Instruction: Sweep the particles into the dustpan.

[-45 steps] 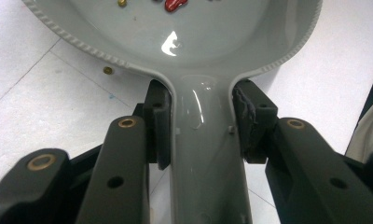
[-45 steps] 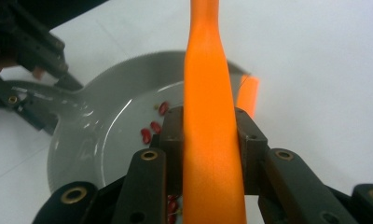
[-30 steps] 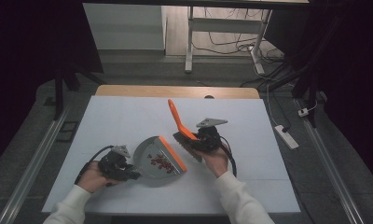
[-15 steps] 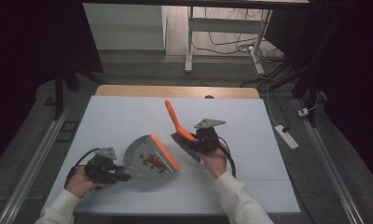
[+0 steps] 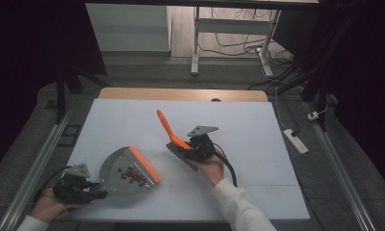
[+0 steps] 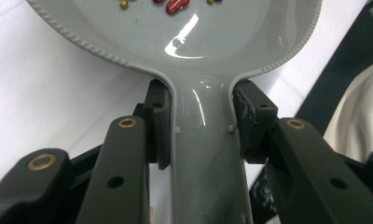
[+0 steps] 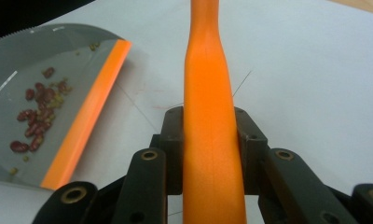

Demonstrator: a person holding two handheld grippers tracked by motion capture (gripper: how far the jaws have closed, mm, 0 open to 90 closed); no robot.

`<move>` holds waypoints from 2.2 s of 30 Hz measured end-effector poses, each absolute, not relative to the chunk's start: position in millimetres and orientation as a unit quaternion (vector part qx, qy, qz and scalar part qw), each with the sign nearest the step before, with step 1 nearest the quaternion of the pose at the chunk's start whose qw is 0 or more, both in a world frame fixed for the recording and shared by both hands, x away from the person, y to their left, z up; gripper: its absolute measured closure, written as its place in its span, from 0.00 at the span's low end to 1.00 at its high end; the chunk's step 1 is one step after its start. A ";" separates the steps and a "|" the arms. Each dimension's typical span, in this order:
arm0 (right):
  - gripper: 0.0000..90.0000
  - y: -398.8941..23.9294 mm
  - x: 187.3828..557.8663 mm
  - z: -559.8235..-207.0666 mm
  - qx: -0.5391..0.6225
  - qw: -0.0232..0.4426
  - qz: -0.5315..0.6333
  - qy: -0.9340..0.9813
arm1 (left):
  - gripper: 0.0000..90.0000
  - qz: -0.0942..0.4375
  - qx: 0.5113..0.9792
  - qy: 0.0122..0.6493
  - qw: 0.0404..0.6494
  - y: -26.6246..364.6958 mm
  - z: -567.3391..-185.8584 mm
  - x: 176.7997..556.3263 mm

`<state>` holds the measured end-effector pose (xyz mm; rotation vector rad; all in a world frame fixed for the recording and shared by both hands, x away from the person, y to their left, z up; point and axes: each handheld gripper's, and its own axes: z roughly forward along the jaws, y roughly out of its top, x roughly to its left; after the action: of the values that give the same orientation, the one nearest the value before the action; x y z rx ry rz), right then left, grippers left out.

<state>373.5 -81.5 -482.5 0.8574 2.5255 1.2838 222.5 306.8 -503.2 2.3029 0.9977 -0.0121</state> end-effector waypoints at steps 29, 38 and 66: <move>0.77 -2.5 365.5 -501.8 0.240 0.053 0.405 0.881 | 0.69 -0.025 0.882 0.375 0.284 322.2 -512.4 214.4; 0.77 20.9 348.2 -501.5 0.213 0.034 0.394 0.894 | 0.69 -0.029 0.881 0.375 0.289 318.4 -516.3 218.0; 0.77 37.6 352.4 -502.3 0.206 0.054 0.392 0.895 | 0.69 -0.033 0.879 0.382 0.282 321.4 -514.1 213.9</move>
<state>352.4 37.6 -502.3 0.6271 2.7187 1.1909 213.9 321.4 -514.1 2.3555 1.0237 -0.0892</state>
